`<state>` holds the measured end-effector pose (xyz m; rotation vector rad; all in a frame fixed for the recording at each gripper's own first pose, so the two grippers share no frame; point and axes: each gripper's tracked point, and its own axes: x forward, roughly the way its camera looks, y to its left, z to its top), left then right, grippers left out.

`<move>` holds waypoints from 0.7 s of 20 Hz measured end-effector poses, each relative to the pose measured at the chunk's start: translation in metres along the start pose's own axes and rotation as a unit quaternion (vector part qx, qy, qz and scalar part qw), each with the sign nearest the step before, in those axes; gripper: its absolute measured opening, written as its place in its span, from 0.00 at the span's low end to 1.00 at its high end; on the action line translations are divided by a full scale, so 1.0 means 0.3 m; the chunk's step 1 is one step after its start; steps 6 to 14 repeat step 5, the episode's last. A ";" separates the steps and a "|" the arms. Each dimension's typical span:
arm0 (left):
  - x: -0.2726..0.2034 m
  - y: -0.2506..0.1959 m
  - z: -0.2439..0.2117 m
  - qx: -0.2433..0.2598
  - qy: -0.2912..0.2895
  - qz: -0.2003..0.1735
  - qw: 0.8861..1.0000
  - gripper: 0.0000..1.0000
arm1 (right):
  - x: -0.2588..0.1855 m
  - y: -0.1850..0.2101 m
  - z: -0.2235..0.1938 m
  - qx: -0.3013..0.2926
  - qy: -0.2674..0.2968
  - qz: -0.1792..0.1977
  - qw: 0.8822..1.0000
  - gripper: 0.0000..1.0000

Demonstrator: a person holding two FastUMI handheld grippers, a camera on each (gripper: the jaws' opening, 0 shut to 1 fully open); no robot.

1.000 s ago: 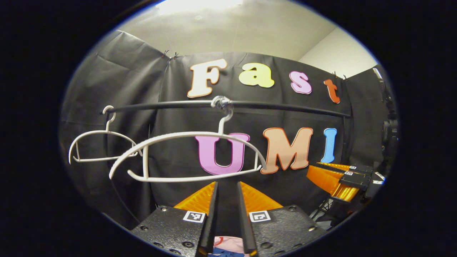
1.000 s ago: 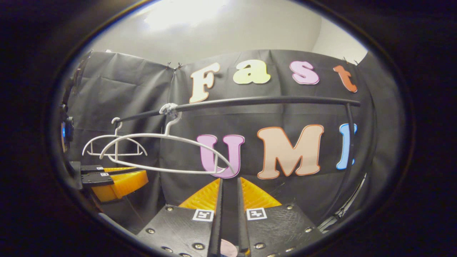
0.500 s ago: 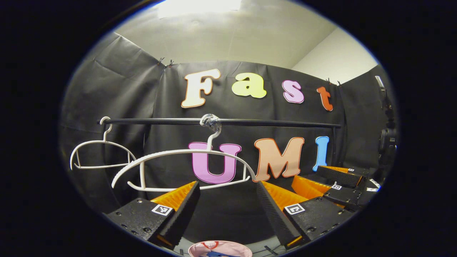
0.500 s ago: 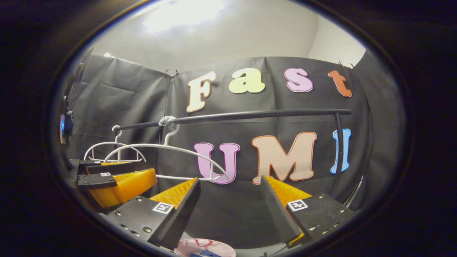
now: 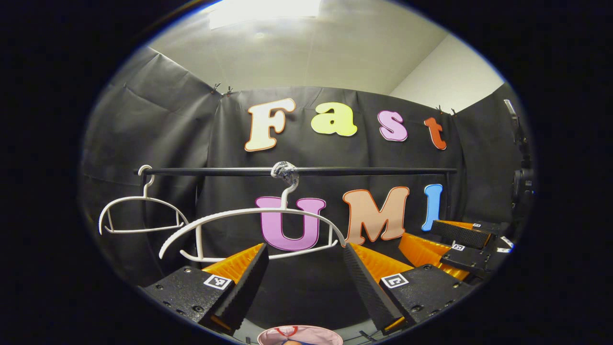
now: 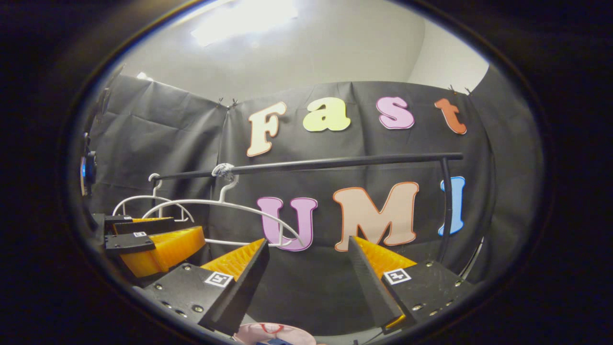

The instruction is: Grasp the clothes on the hanger with both hands and then place them into the laundry hamper below.

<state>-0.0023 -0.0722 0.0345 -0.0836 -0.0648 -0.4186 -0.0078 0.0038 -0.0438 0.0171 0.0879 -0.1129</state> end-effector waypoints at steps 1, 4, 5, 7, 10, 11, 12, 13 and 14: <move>0.001 -0.004 -0.001 0.000 0.000 -0.004 1.000 0.97 | -0.008 -0.002 0.003 -0.002 -0.001 -0.004 1.000 0.99; 0.001 -0.034 -0.001 -0.002 0.000 -0.024 1.000 0.97 | -0.030 -0.035 0.013 -0.003 -0.001 -0.026 1.000 0.98; 0.004 -0.047 -0.003 -0.003 -0.002 -0.034 0.999 0.98 | -0.039 -0.046 0.022 -0.002 -0.004 -0.035 0.999 0.96; 0.004 -0.047 -0.003 -0.003 -0.002 -0.034 0.999 0.98 | -0.039 -0.046 0.022 -0.002 -0.004 -0.035 0.999 0.96; 0.004 -0.047 -0.003 -0.003 -0.002 -0.034 0.999 0.98 | -0.039 -0.046 0.022 -0.002 -0.004 -0.035 0.999 0.96; 0.004 -0.047 -0.003 -0.003 -0.002 -0.034 0.999 0.98 | -0.039 -0.046 0.022 -0.002 -0.004 -0.035 0.999 0.96; 0.004 -0.047 -0.003 -0.003 -0.002 -0.034 0.999 0.98 | -0.039 -0.046 0.022 -0.002 -0.004 -0.035 0.999 0.96; 0.004 -0.047 -0.003 -0.003 -0.002 -0.034 0.999 0.98 | -0.039 -0.046 0.022 -0.002 -0.004 -0.035 0.999 0.96; 0.004 -0.047 -0.003 -0.003 -0.002 -0.034 0.999 0.98 | -0.039 -0.046 0.022 -0.002 -0.004 -0.035 0.999 0.96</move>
